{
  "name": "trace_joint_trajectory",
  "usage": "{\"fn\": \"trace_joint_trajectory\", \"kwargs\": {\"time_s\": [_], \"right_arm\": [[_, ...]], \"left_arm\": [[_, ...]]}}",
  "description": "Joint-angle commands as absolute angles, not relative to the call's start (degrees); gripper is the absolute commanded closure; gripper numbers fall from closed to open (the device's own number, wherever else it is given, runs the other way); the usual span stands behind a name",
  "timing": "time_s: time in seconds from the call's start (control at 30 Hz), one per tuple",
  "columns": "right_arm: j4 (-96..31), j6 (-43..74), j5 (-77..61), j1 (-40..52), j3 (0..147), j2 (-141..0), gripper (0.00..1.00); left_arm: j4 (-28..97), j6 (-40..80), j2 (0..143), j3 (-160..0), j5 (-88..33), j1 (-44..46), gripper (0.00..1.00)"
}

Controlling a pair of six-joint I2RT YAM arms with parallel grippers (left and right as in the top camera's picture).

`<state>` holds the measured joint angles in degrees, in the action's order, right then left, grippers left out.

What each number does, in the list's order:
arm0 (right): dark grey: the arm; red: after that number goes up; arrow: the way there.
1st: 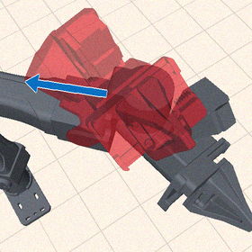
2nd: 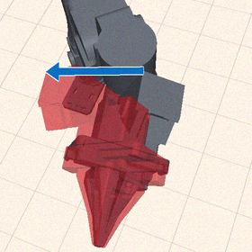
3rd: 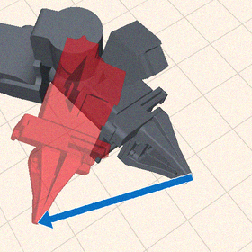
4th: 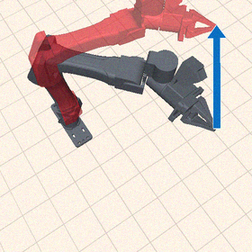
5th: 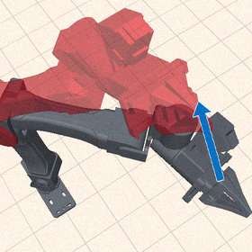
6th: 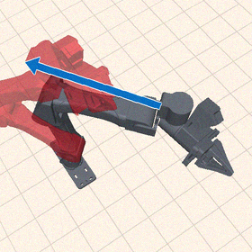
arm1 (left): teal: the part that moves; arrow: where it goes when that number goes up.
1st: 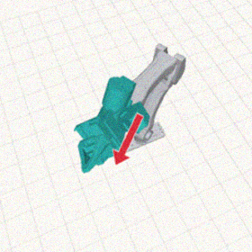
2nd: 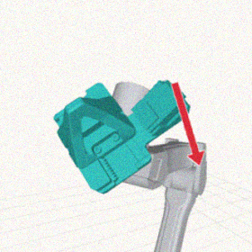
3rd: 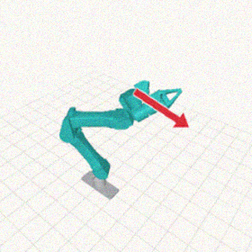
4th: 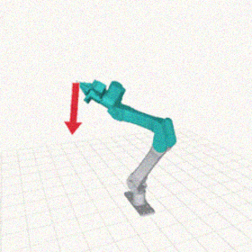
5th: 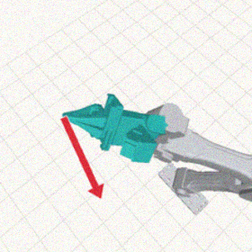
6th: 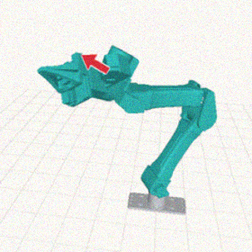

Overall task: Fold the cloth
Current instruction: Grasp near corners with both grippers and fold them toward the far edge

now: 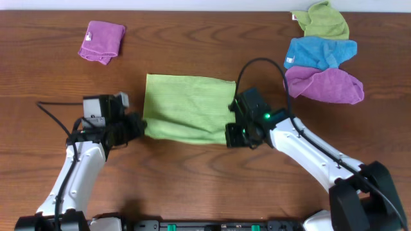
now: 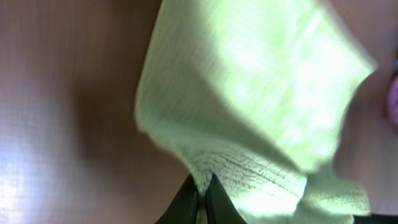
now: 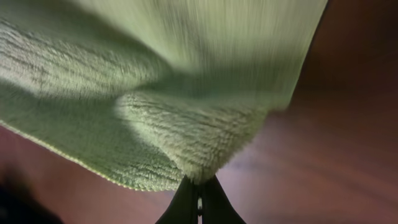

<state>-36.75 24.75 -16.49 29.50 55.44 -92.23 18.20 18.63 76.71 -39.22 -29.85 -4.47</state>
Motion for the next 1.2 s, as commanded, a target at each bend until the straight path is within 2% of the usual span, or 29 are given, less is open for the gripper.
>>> {"fn": "trace_joint_trajectory", "kwargs": {"time_s": [0.0,0.17,0.27,0.43,0.73,0.83,1.17], "right_arm": [[-36.8,23.7,-8.0,29.6,59.0,-92.1,0.98],[-31.4,23.7,-5.6,26.9,59.7,-92.5,0.98],[-27.3,23.7,-6.7,24.2,60.0,-94.4,0.98],[-21.2,22.7,-9.5,22.3,61.9,-100.0,0.98],[-18.6,20.9,-9.5,21.1,75.5,-113.1,0.98],[-20.5,20.9,-10.3,20.1,81.0,-116.3,0.98],[-32.6,20.5,-21.0,19.8,82.0,-116.7,0.98]], "left_arm": [[14.8,20.1,76.2,-40.4,-30.1,-4.5,0.94],[5.0,22.3,79.7,-40.4,-30.1,-4.5,0.95],[-4.0,26.4,86.0,-40.5,-32.7,-4.4,0.94],[-11.2,28.4,96.2,-44.1,-32.8,-4.4,0.94],[-10.5,28.3,111.6,-63.1,-32.9,-4.4,0.94],[-5.8,28.2,114.7,-68.4,-32.9,-4.4,0.94],[8.8,20.9,113.7,-69.3,-32.8,-4.5,0.94]]}}
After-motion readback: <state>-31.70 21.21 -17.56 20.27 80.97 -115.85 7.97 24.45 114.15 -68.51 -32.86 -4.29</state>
